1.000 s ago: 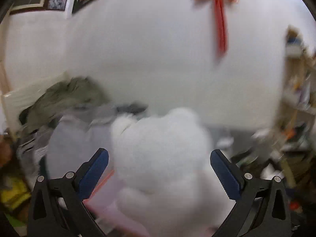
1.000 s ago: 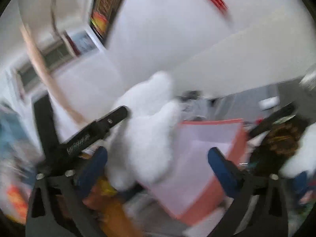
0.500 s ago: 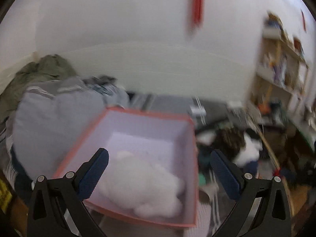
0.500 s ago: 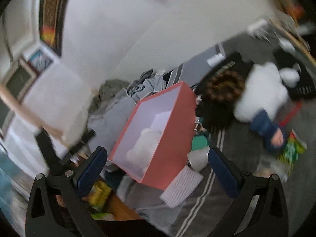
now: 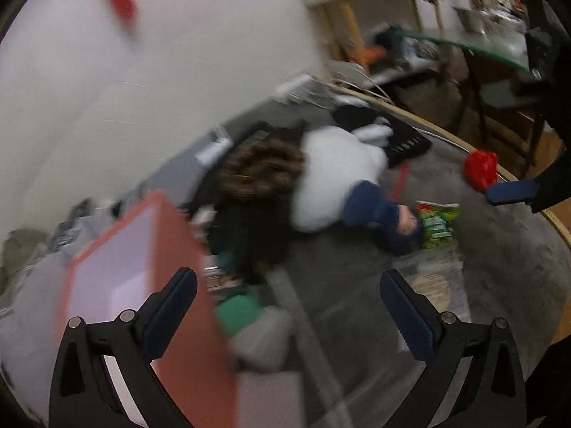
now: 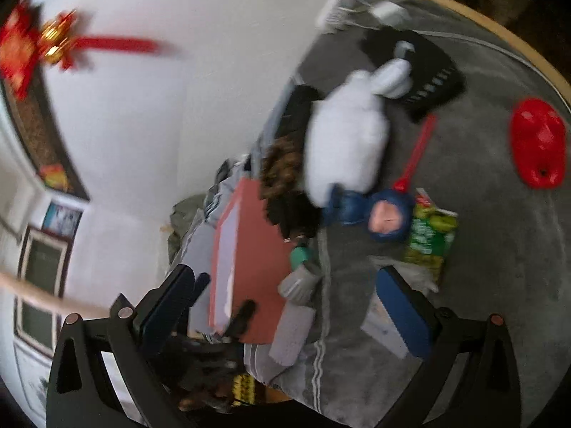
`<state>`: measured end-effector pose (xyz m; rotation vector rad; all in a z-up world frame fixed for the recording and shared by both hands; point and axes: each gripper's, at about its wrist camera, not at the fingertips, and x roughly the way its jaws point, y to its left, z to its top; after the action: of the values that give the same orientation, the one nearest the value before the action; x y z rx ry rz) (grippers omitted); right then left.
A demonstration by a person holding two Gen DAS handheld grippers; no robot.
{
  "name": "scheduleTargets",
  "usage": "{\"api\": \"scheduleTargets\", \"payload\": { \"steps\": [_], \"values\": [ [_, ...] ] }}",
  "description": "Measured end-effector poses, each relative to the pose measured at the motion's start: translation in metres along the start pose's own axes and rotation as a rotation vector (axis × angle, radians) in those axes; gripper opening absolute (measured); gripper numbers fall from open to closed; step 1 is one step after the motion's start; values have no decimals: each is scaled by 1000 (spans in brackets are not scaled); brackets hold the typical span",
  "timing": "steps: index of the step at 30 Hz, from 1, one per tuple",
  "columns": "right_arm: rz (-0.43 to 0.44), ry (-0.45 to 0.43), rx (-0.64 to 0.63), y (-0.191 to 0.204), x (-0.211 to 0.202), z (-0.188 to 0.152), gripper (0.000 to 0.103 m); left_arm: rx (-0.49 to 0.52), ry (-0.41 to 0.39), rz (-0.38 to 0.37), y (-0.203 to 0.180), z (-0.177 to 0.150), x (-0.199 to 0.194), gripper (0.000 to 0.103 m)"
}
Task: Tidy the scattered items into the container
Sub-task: 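Grasp the blue figure with the left gripper and drop it into the box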
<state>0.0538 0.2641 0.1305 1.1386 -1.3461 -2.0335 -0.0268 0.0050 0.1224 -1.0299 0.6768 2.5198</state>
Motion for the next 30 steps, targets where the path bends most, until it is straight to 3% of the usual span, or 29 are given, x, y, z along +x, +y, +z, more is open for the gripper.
{"api": "scheduleTargets", "payload": {
  "steps": [4, 8, 11, 13, 14, 15, 17, 22, 26, 30],
  "values": [
    [40, 3, 137, -30, 5, 13, 103, -73, 62, -151, -17, 23, 34, 103],
    [17, -9, 133, -37, -3, 23, 103, -313, 193, -322, -20, 39, 74, 103],
    [26, -17, 131, -41, -10, 29, 103, -419, 251, -354, -19, 40, 99, 103],
    [26, -20, 123, -43, -14, 32, 103, -449, 246, -306, -17, 42, 114, 102],
    [20, -18, 117, -43, -16, 33, 103, -472, 239, -298, -14, 42, 122, 86],
    [18, -16, 113, -43, -18, 33, 103, -509, 256, -337, -11, 40, 134, 66],
    [16, -8, 103, -44, -18, 34, 103, -642, 279, -412, 0, 35, 144, 41],
    [-39, -2, 61, -41, -14, 34, 98, -692, 281, -355, 6, 33, 113, 37],
    [-99, 39, 65, -48, 3, 31, 84, -813, 281, -447, 30, 21, 80, 37],
    [-204, 83, 65, -58, 25, 26, 77, -950, 123, -463, 84, 11, 27, 37]
  ]
}}
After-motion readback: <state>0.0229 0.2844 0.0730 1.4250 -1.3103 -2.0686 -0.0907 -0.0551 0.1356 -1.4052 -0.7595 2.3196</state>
